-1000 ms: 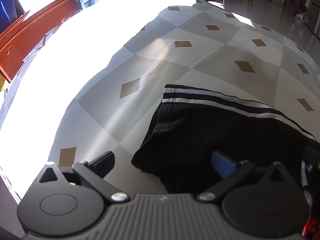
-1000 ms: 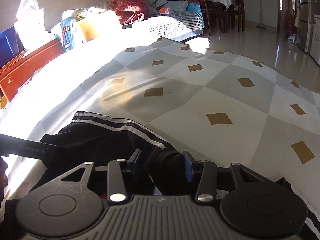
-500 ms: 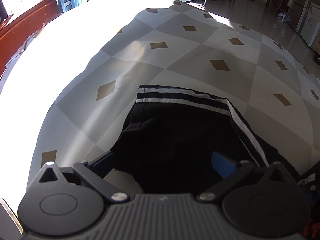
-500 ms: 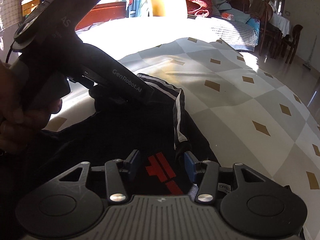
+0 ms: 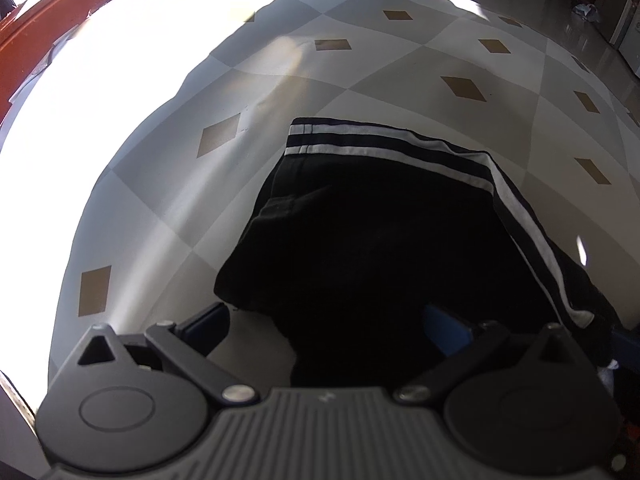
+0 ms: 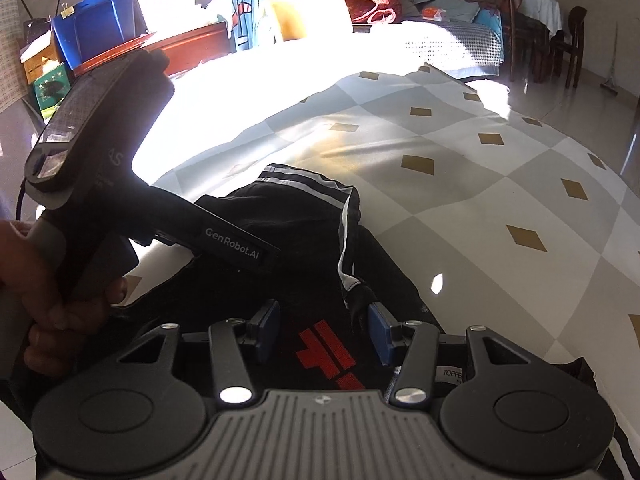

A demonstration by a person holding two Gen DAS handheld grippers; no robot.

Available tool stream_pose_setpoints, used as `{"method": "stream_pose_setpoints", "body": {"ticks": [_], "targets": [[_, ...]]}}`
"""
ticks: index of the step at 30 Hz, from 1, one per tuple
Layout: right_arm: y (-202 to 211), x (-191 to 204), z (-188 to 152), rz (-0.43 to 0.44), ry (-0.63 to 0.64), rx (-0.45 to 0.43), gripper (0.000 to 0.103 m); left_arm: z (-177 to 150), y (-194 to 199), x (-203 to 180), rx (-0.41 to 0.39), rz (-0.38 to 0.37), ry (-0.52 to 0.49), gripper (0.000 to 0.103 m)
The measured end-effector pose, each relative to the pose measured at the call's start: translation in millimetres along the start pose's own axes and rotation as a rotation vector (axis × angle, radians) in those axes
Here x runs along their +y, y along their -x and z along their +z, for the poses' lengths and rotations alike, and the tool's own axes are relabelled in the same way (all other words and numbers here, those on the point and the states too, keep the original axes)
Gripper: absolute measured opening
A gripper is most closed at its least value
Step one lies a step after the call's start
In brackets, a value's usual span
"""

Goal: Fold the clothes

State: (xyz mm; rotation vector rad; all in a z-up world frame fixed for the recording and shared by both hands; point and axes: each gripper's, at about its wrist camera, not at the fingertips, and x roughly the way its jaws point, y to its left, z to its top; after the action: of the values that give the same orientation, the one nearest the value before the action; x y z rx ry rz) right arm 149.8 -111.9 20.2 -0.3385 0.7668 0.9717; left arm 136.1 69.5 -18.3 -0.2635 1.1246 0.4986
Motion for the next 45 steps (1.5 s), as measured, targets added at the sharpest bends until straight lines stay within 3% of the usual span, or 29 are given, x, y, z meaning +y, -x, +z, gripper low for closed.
{"method": "stream_pose_setpoints", "body": {"ticks": [6, 11, 16, 19, 25, 29, 34, 39, 45], "targets": [[19, 0, 9, 0.043, 0.021, -0.032, 0.048, 0, -2, 1, 0.012, 0.001, 0.004, 0.103], [20, -15, 9, -0.089, -0.039, -0.070, 0.050, 0, -3, 1, 0.015, 0.000, 0.007, 0.103], [7, -27, 5, -0.098, -0.117, -0.064, 0.051, -1, -3, 1, 0.014, -0.002, 0.008, 0.103], [-2, -26, 7, -0.215, -0.070, -0.076, 0.051, -1, -3, 1, 0.011, 0.000, 0.006, 0.103], [-21, -22, 10, -0.478, 0.038, -0.099, 0.025, 0, 1, -3, -0.012, 0.023, -0.019, 0.103], [-30, -24, 14, -0.651, 0.069, -0.120, 0.026, 0, 3, -8, -0.022, 0.023, -0.035, 0.103], [-1, -58, 24, -0.623, -0.209, -0.226, 0.041, -1, 5, -12, -0.031, 0.026, -0.056, 0.103], [8, -71, 15, -0.619, -0.250, -0.138, 0.044, -1, 6, -12, -0.038, 0.031, -0.062, 0.103], [26, -85, -9, -0.550, -0.368, -0.070, 0.044, 3, 15, -17, -0.112, 0.029, -0.096, 0.103]]}}
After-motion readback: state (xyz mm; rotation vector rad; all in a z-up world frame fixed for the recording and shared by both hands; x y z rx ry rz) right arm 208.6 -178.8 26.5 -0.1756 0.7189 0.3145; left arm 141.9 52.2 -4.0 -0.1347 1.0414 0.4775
